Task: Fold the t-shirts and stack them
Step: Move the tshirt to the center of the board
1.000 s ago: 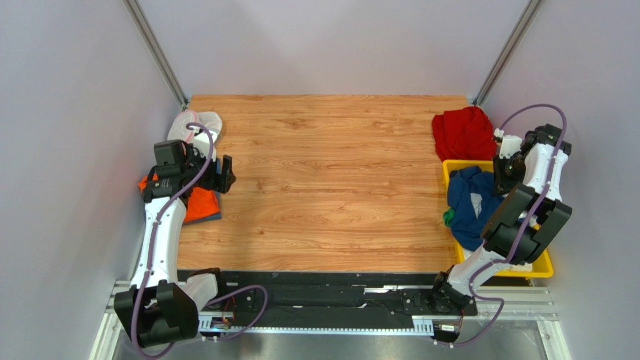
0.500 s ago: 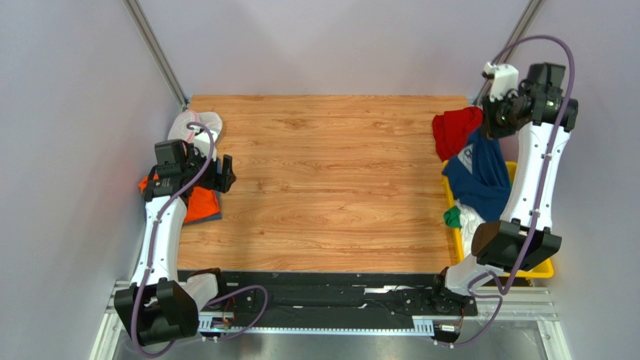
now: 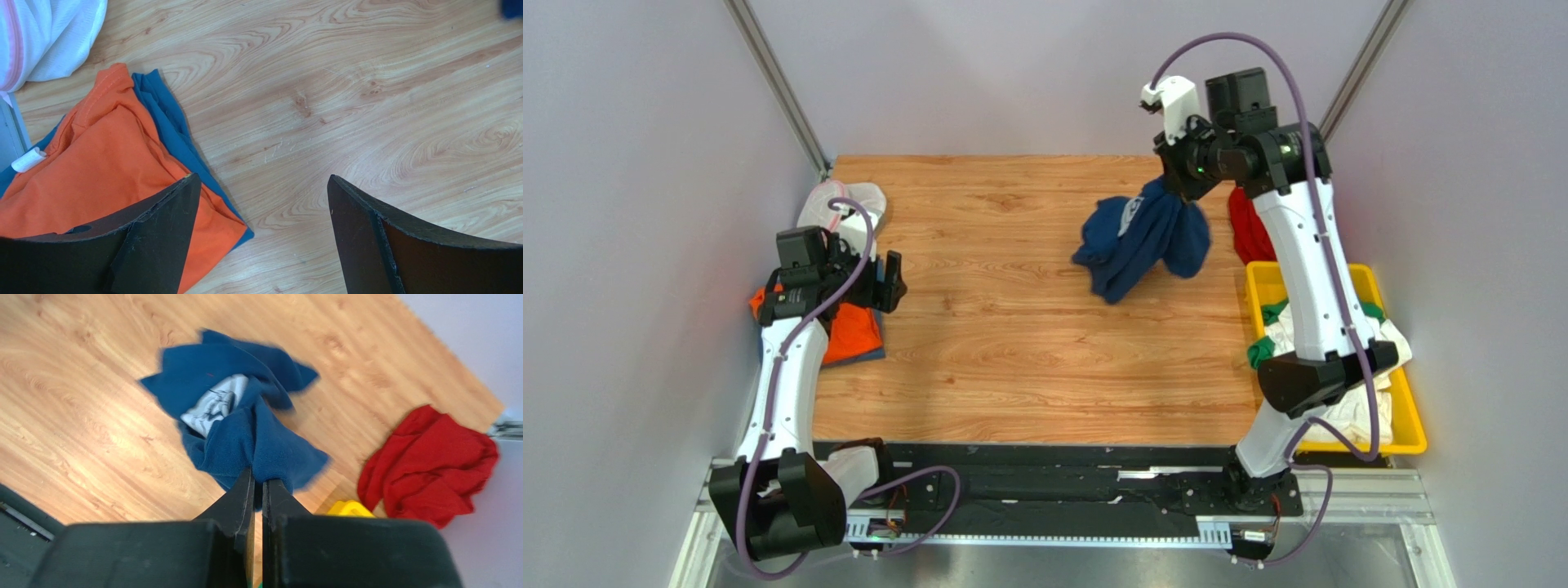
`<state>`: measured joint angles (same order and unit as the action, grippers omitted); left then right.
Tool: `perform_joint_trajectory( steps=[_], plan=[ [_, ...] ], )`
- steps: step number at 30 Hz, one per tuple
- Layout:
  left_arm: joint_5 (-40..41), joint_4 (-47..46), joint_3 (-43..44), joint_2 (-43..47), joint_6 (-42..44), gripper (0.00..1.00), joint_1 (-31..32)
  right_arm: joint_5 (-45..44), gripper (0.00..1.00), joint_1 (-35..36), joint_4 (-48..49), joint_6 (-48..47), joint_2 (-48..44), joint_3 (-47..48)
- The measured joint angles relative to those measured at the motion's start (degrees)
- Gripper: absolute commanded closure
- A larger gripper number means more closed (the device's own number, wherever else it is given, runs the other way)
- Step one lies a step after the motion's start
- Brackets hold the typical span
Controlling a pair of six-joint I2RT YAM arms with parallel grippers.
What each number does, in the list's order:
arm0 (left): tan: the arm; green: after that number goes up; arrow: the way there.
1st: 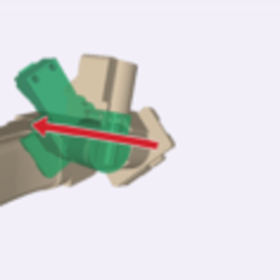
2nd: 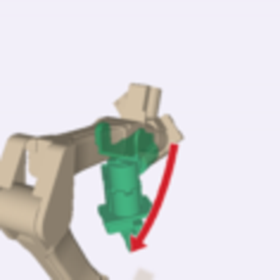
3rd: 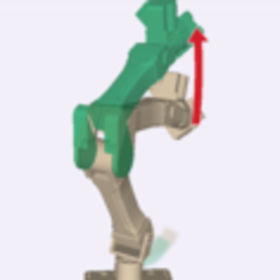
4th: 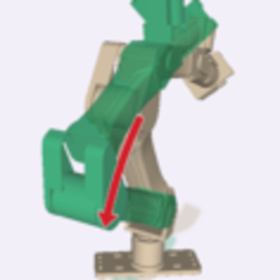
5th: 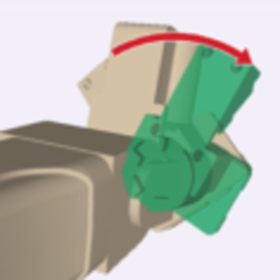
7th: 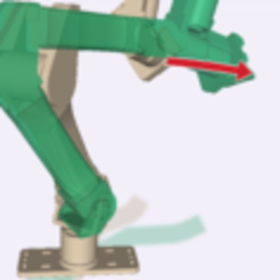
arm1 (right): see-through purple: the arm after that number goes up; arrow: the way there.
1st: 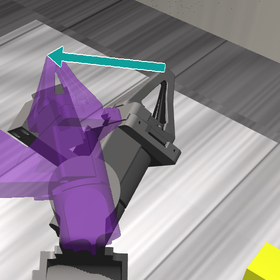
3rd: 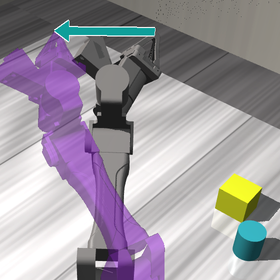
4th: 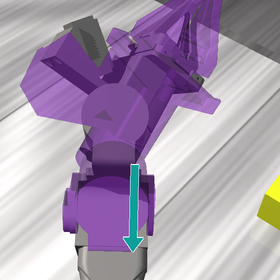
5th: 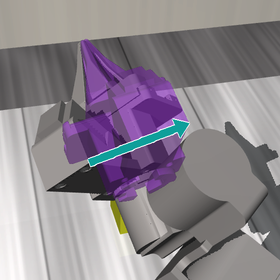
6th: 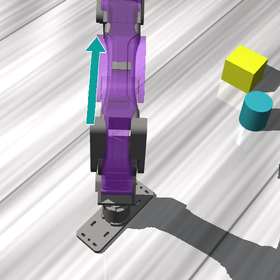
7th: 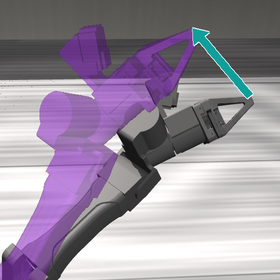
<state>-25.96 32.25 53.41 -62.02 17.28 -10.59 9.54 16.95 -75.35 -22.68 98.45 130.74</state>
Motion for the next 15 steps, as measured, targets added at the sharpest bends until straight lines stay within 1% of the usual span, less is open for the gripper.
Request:
perform_joint_trajectory(
  steps=[3,7,12,13,14,15],
  plan=[
    [0.15,-0.15,0.00,-0.04,0.00,0.15,0.00,0.90,1.00,0.85,0.96,0.96,2.03,-3.37],
    [0.13,-0.31,0.00,-0.61,0.00,0.15,0.00,1.42,1.00,0.70,4.81,2.54,0.24,-11.89],
    [0.02,-0.28,0.26,-1.86,0.02,0.15,0.00,-2.25,1.00,0.52,7.93,2.49,-3.26,-19.71],
    [-0.09,-0.28,0.28,-2.01,0.02,0.15,0.00,-3.26,1.00,0.48,9.05,2.47,-4.48,-22.60],
    [-0.20,-0.28,0.33,-2.14,0.02,0.15,0.00,-4.02,0.98,0.46,9.35,2.45,-5.18,-24.46],
    [-0.35,-0.26,0.44,-2.34,0.02,0.15,0.00,-5.46,0.92,0.28,9.94,2.36,-6.10,-27.41]
  ],
)
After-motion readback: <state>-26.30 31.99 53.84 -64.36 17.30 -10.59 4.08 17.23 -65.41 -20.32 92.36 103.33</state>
